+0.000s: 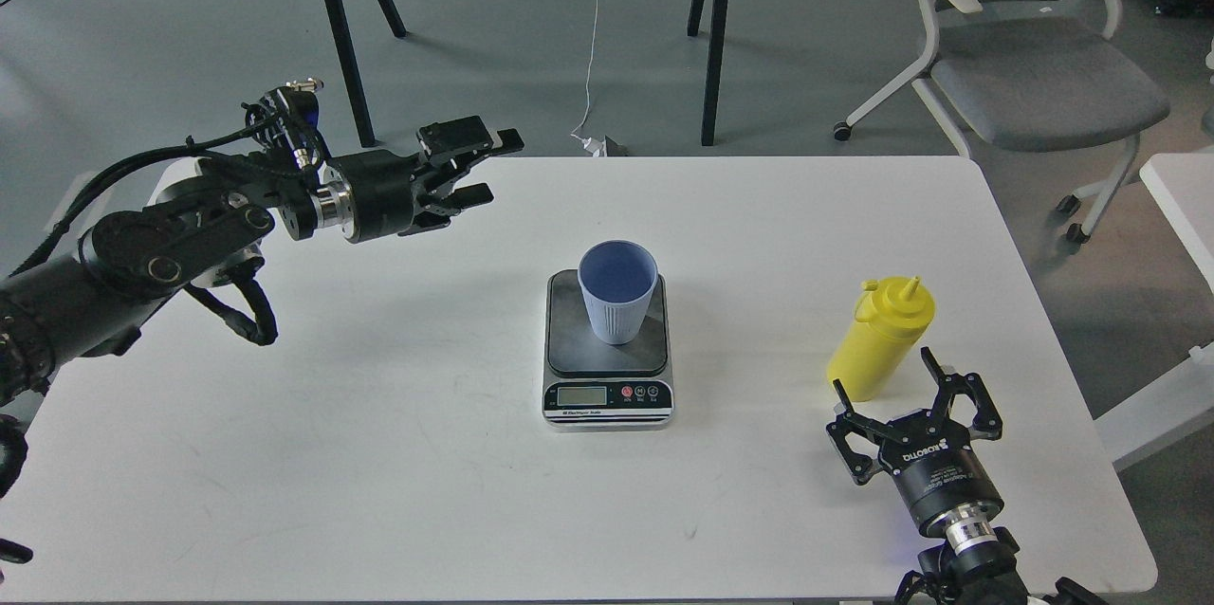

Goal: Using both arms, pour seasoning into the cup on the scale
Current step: 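Open the right gripper and release the yellow bottle, then pull the right gripper back away from the bottle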

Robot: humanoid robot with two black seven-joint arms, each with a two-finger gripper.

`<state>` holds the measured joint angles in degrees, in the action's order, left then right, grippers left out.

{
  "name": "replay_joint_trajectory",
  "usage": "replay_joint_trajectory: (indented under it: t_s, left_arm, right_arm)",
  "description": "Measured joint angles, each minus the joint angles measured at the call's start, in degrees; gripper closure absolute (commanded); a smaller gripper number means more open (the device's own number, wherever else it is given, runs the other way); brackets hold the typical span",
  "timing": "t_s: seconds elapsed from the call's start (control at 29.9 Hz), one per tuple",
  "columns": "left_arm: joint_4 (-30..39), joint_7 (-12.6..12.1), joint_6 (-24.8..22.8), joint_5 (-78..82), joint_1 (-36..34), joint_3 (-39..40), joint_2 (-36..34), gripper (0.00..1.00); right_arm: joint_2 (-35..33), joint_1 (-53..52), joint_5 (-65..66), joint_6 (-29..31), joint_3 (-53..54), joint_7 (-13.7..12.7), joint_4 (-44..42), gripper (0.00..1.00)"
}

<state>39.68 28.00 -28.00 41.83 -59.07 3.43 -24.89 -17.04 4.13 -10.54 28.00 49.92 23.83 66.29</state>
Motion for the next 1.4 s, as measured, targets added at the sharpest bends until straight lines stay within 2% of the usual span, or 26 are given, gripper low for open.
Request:
replay_joint_trajectory:
  t_s: [0.33,0.77,1.0,1.14,1.27,1.4]
  left_arm:
    - [-0.13,0.0,0.0,0.0,-0.07,0.0,0.09,0.01]
    - [-0.2,0.0,0.09,0.0,0.45,0.09,1.19,0.01]
    - [-0.26,0.0,0.24,-0.15,0.66,0.35,1.33,0.01]
    - [-0.22,0.0,0.22,-0.18,0.7,0.6,1.22,0.01]
    - [-0.22,0.0,0.15,-0.18,0.69,0.89,1.16,0.01]
    - [-0.16,0.0,0.13,-0.22,0.2,1.05,1.2,0.01]
  right_arm:
    - [-3.26,3.24,0.01,0.0,0.73,-0.06,6.38,0.01]
    - [-13.7,11.77,-0.03,0.0,5.04,0.02,15.88,0.01]
    - [-23.07,13.75,-1.68,0.0,8.64,0.27,18.27,0.02]
    - [-31.47,12.49,-6.12,0.0,9.65,0.27,18.28,0.02]
    - [-40.64,7.6,-10.1,0.0,9.51,0.25,17.85,0.02]
    - [-47.04,-0.89,-12.07,0.0,7.97,0.05,16.81,0.02]
